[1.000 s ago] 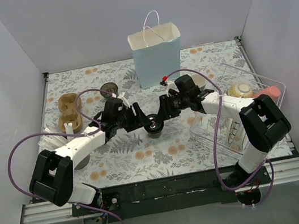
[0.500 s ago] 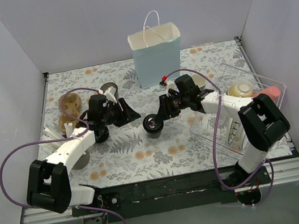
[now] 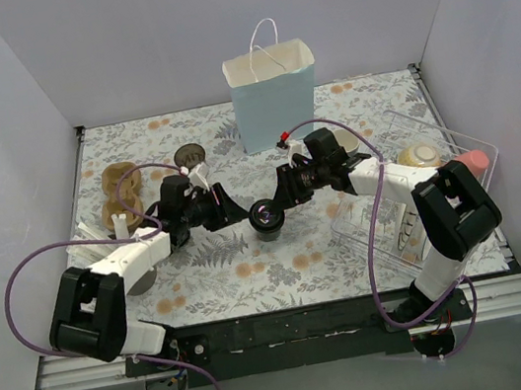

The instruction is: Pack the takeout coffee

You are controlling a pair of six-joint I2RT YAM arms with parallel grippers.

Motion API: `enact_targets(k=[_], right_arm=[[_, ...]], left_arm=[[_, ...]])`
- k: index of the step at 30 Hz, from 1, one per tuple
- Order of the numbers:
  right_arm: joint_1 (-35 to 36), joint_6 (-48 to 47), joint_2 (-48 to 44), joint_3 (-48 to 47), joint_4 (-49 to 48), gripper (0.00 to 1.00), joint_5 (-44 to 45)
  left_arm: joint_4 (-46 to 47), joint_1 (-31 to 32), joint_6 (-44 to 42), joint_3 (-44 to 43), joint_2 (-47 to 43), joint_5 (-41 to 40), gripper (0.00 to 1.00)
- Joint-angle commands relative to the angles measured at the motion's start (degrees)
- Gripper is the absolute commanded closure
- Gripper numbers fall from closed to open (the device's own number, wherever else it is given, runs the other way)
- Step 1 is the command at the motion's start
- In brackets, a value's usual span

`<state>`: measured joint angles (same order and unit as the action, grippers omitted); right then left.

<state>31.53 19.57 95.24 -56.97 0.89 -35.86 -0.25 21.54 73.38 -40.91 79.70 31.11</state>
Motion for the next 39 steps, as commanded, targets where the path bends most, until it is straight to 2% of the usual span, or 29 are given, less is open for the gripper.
enact_targets(k=[1,12,17,25,34,39], right_arm=[[0.3,-4.8,3.5,1.8,8.5,0.60,5.0],[0.1,-4.8,3.6,1.9,8.4,0.61,4.7],[0.0,-5.1,3.6,2.0,8.5,0.61,4.5],[-0.1,-5.4,3.9,2.1,8.3,0.61,3.9],[-0.4,-5.2,5.9,5.1,5.8,0.62,4.3],[-0.4,-6.6,7.0,6.5,3.7,0.63,2.8]], left_arm=[[5.8,0.0,1.5,2.2,1.0,2.9,0.60],[9.0,0.0,2.7,3.6,1.6,2.8,0.57],[6.2,0.0,1.9,2.1,-0.1,0.0,0.57],[5.6,0.0,1.7,0.9,3.4,-0.3,0.57],[0.6,0.6,7.6,5.3,6.1,-10.2,0.59],[-2.0,4.6,11.2,9.9,7.2,-17.1,0.62]])
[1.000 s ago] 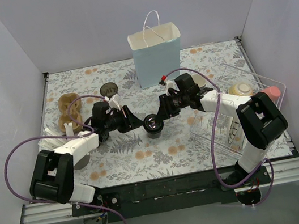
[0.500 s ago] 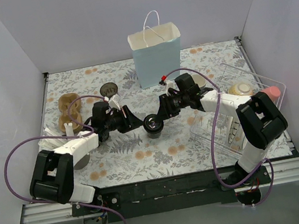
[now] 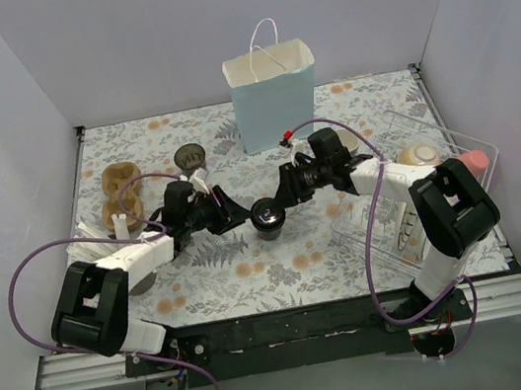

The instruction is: Pack the takeout coffee

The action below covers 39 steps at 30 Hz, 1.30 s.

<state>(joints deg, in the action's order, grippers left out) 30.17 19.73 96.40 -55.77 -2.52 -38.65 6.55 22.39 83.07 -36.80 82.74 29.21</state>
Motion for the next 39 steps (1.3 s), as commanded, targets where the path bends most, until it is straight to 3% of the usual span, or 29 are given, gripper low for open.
enact_targets(k=[1,5,8,12,16,27,39], right_arm=[[0.9,-7.7,6.5,4.5,7.6,0.64,5.0],[1.0,-12.6,8.9,0.4,11.7,0.63,1.5],[1.0,-15.9,10.1,-2.2,16.1,0.64,0.2],[1.0,-18.0,10.1,-3.0,17.6,0.64,-0.2],[0.9,-18.8,10.0,-3.5,18.5,0.64,-0.3],[1.0,-19.0,11.0,-5.1,19.8,0.64,-0.1],[1.0,-18.0,10.7,-5.2,19.4,0.64,0.3]], left_arm=[[-8.6,4.4,2.3,6.3,3.8,-15.4,0.62],[-7.6,5.2,3.2,5.4,-1.4,-11.6,0.59],[-11.8,4.9,1.4,-0.4,-3.7,-11.5,0.54],[-16.3,2.5,-1.8,-6.4,-4.0,-11.7,0.52],[-14.8,-0.4,-4.3,-8.7,-3.6,-6.7,0.52],[-11.0,-1.3,-8.7,-10.1,-2.9,0.8,0.51],[-7.3,-1.3,-9.8,-5.2,-0.8,4.6,0.54]])
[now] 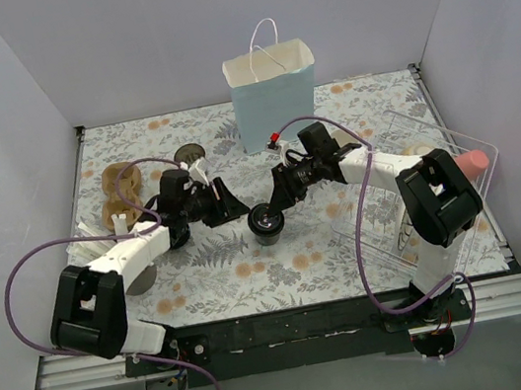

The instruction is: Pack the takeout coffee

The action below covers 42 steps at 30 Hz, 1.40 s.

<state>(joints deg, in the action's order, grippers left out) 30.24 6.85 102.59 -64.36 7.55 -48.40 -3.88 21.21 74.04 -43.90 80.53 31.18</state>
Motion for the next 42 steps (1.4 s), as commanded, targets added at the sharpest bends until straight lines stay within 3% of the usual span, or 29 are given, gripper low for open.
enact_targets(k=[1,17,26,28,34,42], right_arm=[[1.0,-5.0,4.6,3.3,9.2,0.64,10.1],[1.0,0.1,3.5,11.5,0.1,0.64,12.1],[1.0,2.8,1.3,15.8,-4.1,0.65,14.5],[1.0,3.2,0.7,16.5,-4.4,0.65,14.8],[1.0,3.3,-1.1,17.4,-4.1,0.66,15.2],[1.0,3.6,-1.9,16.5,-3.3,0.66,15.4]], left_arm=[[3.5,-0.1,-0.5,2.3,1.9,3.3,0.55],[12.1,0.9,6.9,16.0,3.1,0.4,0.73],[11.4,2.9,9.1,18.6,2.8,-7.5,0.83],[9.7,2.9,8.7,16.2,1.7,-9.3,0.81],[-1.6,2.4,6.5,6.0,-3.8,-12.9,0.56],[-6.3,1.5,5.4,1.8,-10.1,-11.3,0.53]])
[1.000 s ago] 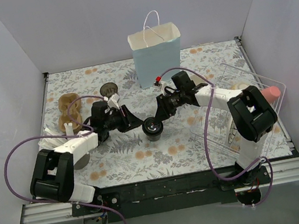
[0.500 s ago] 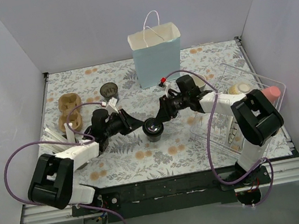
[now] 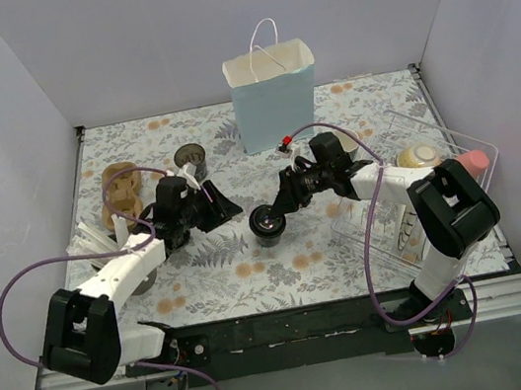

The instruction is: Pack the takeout coffee

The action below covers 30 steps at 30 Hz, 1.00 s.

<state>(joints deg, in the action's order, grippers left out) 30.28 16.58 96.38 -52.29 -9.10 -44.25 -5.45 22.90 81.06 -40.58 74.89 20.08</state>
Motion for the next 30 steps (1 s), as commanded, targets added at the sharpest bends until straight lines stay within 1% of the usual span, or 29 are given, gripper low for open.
enact_targets(k=[1,8,14,16,17,24,30], right_arm=[[0.9,-6.1,4.4,4.4,13.4,0.66,11.0],[0.9,-6.0,4.6,3.5,14.0,0.66,11.1],[0.9,-5.9,4.6,2.8,14.5,0.66,11.2],[0.9,-5.9,4.6,2.7,14.6,0.66,11.1],[0.9,-5.9,4.6,2.8,14.6,0.66,11.2],[0.9,-5.9,4.9,2.8,14.7,0.66,11.2],[0.9,-5.9,5.0,2.5,15.0,0.66,11.4]], left_arm=[[-4.2,-0.1,-1.5,-1.2,-5.0,0.6,0.53],[4.0,-0.2,0.7,2.6,-5.5,8.7,0.56],[5.2,0.0,2.5,4.2,-3.8,8.5,0.62],[5.2,0.4,2.8,5.0,-3.4,8.4,0.62],[6.8,0.4,3.1,5.1,-3.1,8.2,0.62],[10.0,1.6,3.8,6.2,-0.5,8.4,0.64],[10.8,2.6,3.8,6.5,0.8,8.2,0.65]])
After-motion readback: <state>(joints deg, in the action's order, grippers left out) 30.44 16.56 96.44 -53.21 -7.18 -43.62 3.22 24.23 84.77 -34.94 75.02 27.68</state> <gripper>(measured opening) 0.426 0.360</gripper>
